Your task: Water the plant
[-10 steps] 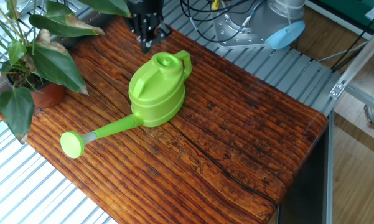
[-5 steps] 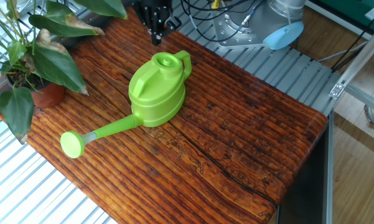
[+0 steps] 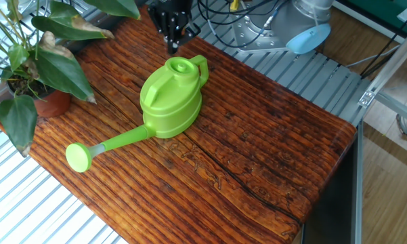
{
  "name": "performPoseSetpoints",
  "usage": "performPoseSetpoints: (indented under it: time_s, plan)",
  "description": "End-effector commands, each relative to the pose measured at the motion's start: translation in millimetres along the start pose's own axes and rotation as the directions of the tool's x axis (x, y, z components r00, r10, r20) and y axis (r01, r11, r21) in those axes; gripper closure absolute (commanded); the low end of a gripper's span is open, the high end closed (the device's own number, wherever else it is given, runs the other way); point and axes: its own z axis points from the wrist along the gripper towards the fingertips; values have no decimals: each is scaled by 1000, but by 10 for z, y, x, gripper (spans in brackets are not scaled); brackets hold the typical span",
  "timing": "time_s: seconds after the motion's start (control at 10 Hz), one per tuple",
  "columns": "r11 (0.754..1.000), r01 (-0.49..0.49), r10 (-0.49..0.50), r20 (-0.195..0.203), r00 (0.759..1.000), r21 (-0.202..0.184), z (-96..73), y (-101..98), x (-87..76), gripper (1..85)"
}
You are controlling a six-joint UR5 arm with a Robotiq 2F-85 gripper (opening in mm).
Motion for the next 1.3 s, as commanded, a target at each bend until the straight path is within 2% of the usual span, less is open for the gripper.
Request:
performPoseSetpoints:
  time_s: [0.0, 0.1, 0.2, 0.3, 0.5, 0.6, 0.8, 1.0, 1.1, 1.2]
  plan:
    - [1000, 7, -6, 93, 996, -8, -16, 25, -229, 803]
    - [999, -18, 20, 89, 996, -28, -16, 71, -221, 790]
    - [998, -19, 25, 111, 993, -54, -35, 137, -250, 757]
    - [998, -19, 27, 119, 993, -64, -107, 192, -77, 677]
    - [998, -53, 56, 102, 993, -33, -122, 196, 160, 653]
    - [998, -48, 51, 86, 995, -44, -97, 245, 222, 590]
    - [998, -28, 32, 65, 997, -52, 78, 274, 279, 543]
    - [999, -31, 32, 6, 999, -36, 316, 208, 428, 520]
    - [998, -55, 54, -22, 998, -39, 432, 245, 513, 503]
    - [998, -51, 50, -21, 999, -39, 478, 246, 508, 487]
